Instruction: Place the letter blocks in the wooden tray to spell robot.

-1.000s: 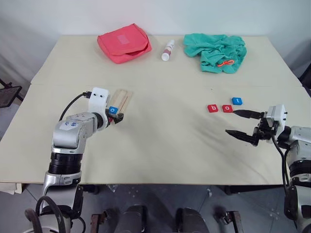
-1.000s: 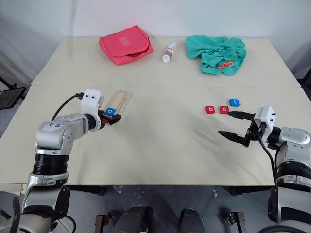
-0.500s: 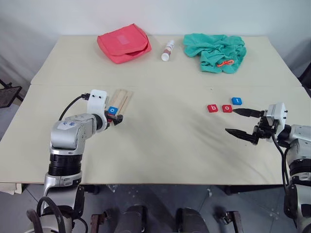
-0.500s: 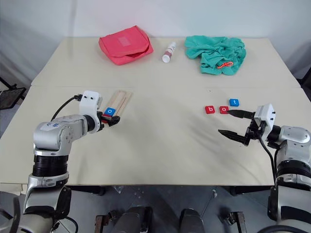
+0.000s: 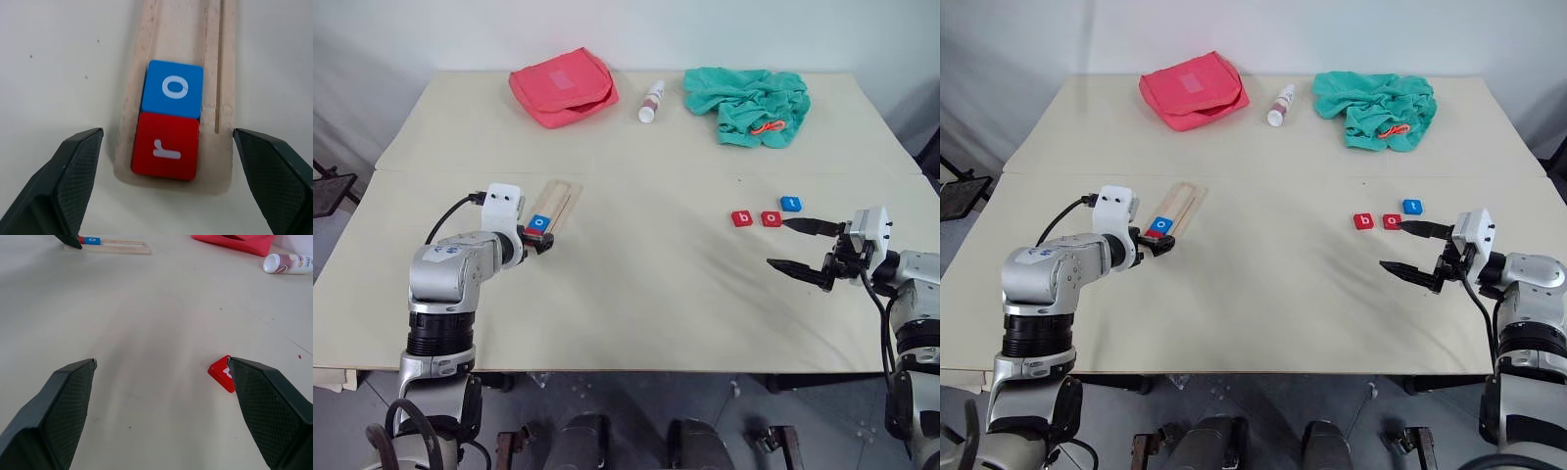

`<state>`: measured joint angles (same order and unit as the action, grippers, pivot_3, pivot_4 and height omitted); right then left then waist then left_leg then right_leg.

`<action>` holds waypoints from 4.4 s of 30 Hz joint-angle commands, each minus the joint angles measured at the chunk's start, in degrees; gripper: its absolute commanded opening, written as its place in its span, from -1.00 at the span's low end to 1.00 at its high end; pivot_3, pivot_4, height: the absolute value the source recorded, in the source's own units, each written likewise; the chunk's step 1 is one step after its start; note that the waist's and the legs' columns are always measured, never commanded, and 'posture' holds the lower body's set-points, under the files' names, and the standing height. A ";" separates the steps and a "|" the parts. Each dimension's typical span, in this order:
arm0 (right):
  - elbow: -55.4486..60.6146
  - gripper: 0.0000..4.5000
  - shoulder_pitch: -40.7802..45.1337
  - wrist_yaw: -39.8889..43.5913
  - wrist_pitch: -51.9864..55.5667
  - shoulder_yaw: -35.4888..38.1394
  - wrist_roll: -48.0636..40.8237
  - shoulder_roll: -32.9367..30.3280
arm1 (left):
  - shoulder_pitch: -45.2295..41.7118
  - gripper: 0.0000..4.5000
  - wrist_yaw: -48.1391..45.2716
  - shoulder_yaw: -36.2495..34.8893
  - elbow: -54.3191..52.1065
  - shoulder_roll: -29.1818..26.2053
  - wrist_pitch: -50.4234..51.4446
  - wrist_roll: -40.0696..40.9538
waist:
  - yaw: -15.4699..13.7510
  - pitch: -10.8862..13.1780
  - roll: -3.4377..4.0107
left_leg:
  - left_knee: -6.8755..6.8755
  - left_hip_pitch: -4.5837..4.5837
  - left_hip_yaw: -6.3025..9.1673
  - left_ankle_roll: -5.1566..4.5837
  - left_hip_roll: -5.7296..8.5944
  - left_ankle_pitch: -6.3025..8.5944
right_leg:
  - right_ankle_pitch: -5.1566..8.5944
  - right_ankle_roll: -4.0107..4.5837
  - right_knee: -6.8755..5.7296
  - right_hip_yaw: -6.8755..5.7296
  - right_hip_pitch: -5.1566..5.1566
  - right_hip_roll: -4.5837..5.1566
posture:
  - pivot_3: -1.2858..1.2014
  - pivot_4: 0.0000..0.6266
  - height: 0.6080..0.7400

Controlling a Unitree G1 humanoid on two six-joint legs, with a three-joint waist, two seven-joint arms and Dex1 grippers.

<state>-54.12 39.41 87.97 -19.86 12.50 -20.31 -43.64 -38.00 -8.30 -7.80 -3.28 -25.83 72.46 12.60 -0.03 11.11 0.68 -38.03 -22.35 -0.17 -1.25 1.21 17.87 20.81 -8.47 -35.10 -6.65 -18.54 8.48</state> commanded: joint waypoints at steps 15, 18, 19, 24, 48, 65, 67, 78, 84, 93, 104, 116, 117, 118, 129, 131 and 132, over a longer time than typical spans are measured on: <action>0.86 1.00 0.23 1.14 -0.03 0.79 -0.63 -0.92 | 3.69 0.54 -18.14 11.32 0.31 -10.58 -20.83 -1.69 | -0.10 0.00 0.00 | -0.01 0.02 -0.06 0.00 0.01 0.00 | 0.00 0.00 -0.02 0.10 -0.02 0.00 | 0.03 -0.52 1.00; 1.33 1.00 -0.29 1.33 0.02 1.12 -0.89 -1.47 | 4.40 0.54 -25.67 14.78 -0.56 -12.63 -28.42 -1.55 | -0.05 0.00 0.00 | -0.01 0.01 -0.06 0.00 0.01 0.00 | 0.00 0.00 -0.01 0.11 -0.03 0.00 | 0.03 -0.52 1.00; 1.60 1.00 -0.61 1.36 -0.04 1.32 -1.03 -1.72 | 4.46 0.54 -28.08 15.81 0.01 -13.00 -32.12 -1.86 | -0.01 0.00 0.00 | 0.00 0.01 -0.08 0.00 0.01 0.00 | 0.00 0.00 -0.01 0.10 -0.04 0.00 | 0.03 -0.52 1.00; 5.10 1.00 -3.94 2.23 0.87 2.53 -2.62 -3.55 | 1.78 0.54 -38.47 20.70 6.37 -11.79 -50.08 -4.36 | -0.19 0.00 0.00 | 0.00 0.00 -0.12 -0.01 0.01 0.00 | 0.00 0.00 0.00 0.09 -0.05 0.00 | 0.03 -0.52 1.00; 28.24 1.00 -28.74 -3.45 7.02 10.66 -9.74 -7.41 | -3.65 0.54 -49.18 31.35 10.42 1.20 -53.48 -12.85 | -1.55 0.01 -0.02 | -0.17 -0.02 -0.45 -0.14 0.05 -0.05 | 0.00 -0.01 -0.13 -0.03 0.00 0.08 | 0.03 -0.52 1.00; 30.86 1.00 -28.32 -7.06 8.60 10.07 -10.16 -5.44 | -0.75 0.99 -46.23 30.76 4.18 2.30 -46.66 -14.02 | -1.51 0.01 -0.02 | -0.17 -0.02 -0.34 -0.14 0.02 -0.06 | 0.00 0.00 -0.13 -0.01 -0.01 0.07 | 0.03 -0.52 1.00; 32.99 1.00 -29.50 -8.81 9.74 10.70 -10.47 -4.86 | -0.19 0.99 -46.95 29.23 3.08 1.31 -46.98 -12.67 | -1.52 0.01 -0.02 | -0.17 -0.02 -0.31 -0.14 0.03 -0.06 | 0.00 0.00 -0.14 0.00 -0.01 0.07 | 0.03 -0.52 1.00; 46.70 1.00 -34.16 -35.48 24.40 11.81 -7.12 -0.71 | 3.61 0.99 -57.92 12.47 4.71 -3.22 -60.41 4.14 | -1.48 0.00 -0.01 | -0.20 0.00 -0.20 -0.14 -0.01 -0.06 | 0.00 0.00 -0.25 0.03 -0.06 0.07 | 0.03 -0.52 1.00; 53.80 1.00 -33.11 -45.72 32.85 10.45 -5.52 0.84 | 7.05 0.99 -64.98 3.77 12.79 -2.03 -74.74 11.42 | -1.42 -0.01 0.01 | -0.18 0.03 -0.22 -0.13 0.01 -0.06 | 0.00 0.00 -0.33 0.03 -0.09 0.08 | 0.03 -0.52 1.00; 59.02 1.00 -30.66 -50.09 44.65 9.32 -4.51 -0.91 | 10.66 0.99 -72.63 4.84 23.65 -4.48 -86.39 9.02 | -1.46 -0.01 0.01 | -0.19 0.04 -0.23 -0.14 0.06 -0.06 | 0.00 0.00 -0.44 0.03 -0.12 0.11 | 0.03 -0.52 1.00; 58.17 1.00 -28.43 -46.68 47.84 6.64 -2.64 -3.68 | 9.32 0.99 -76.41 3.76 28.81 -1.21 -92.99 11.77 | -1.30 -0.02 0.00 | -0.18 0.05 -0.27 -0.15 0.04 -0.05 | 0.00 0.00 -0.49 0.00 -0.15 0.11 | 0.03 -0.52 1.00; 56.88 1.00 -26.71 -46.57 47.16 6.14 -1.88 -3.27 | 8.65 0.99 -75.38 3.62 28.80 -0.63 -92.80 12.12 | -1.30 -0.02 0.00 | -0.18 0.05 -0.25 -0.15 0.03 -0.05 | 0.00 0.00 -0.50 0.01 -0.15 0.11 | 0.03 -0.52 1.00; 56.83 1.00 -26.67 -46.54 47.10 6.14 -1.83 -3.24 | 8.66 0.99 -75.31 3.63 28.69 -0.60 -92.73 12.14 | -1.32 -0.02 0.00 | -0.18 0.05 -0.25 -0.15 0.03 -0.05 | 0.00 0.00 -0.50 0.00 -0.15 0.10 | 0.03 -0.52 1.00; 56.83 1.00 -26.60 -46.55 47.10 6.11 -1.77 -3.20 | 8.63 0.99 -75.29 3.62 28.68 -0.62 -92.68 12.17 | -1.33 -0.02 0.00 | -0.18 0.05 -0.25 -0.15 0.03 -0.05 | 0.00 0.00 -0.50 0.00 -0.16 0.11 | 0.03 -0.52 1.00; 57.59 1.00 -23.28 -49.72 51.47 5.45 -3.20 -0.58 | 7.78 0.99 -74.22 3.79 28.88 0.11 -93.04 11.86 | -1.24 -0.02 0.00 | -0.18 0.05 -0.25 -0.15 0.03 -0.05 | 0.00 0.00 -0.49 0.01 -0.16 0.11 | 0.03 -0.52 1.00; 57.44 1.00 -20.74 -51.42 53.36 4.11 -2.97 1.38 | 7.71 0.99 -74.01 3.89 28.71 0.37 -92.96 11.85 | -1.18 -0.02 0.00 | -0.19 0.05 -0.25 -0.14 0.01 -0.06 | 0.00 0.00 -0.50 0.01 -0.16 0.10 | 0.03 -0.52 1.00; 57.30 1.00 -19.65 -52.13 53.97 3.45 -2.71 2.23 | 7.73 0.99 -73.95 3.95 28.54 0.49 -92.87 11.87 | -1.10 -0.02 0.00 | -0.19 0.05 -0.25 -0.14 0.01 -0.06 | 0.00 0.00 -0.50 0.01 -0.16 0.10 | 0.03 -0.52 1.00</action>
<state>2.11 18.81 37.10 33.21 16.11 -22.62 -41.82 -29.63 -82.59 -3.40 25.90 -25.40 -20.05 23.57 -1.14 11.09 0.68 -38.21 -22.29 -0.42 -1.38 1.20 17.81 20.81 -8.47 -35.61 -6.65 -18.72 8.56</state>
